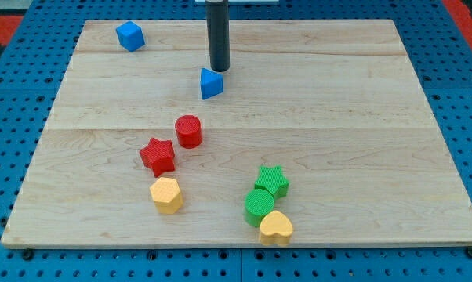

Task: Push the blue triangle into the blue cube

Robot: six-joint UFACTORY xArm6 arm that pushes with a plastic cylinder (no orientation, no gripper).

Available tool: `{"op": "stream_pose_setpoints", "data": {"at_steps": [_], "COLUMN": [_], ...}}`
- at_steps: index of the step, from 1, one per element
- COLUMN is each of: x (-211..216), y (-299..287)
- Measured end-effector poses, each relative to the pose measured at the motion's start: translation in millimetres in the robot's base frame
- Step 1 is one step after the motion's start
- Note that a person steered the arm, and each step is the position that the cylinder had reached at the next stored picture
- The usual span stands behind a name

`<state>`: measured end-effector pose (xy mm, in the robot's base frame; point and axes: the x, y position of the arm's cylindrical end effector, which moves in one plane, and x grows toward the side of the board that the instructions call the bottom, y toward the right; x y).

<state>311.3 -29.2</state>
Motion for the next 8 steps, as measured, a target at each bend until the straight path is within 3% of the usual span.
{"op": "stream_pose_setpoints", "data": {"at_steps": [2,3,5,6,8], "x": [10,39,38,50,-1], "y": [69,59,-79,-86,-143]}}
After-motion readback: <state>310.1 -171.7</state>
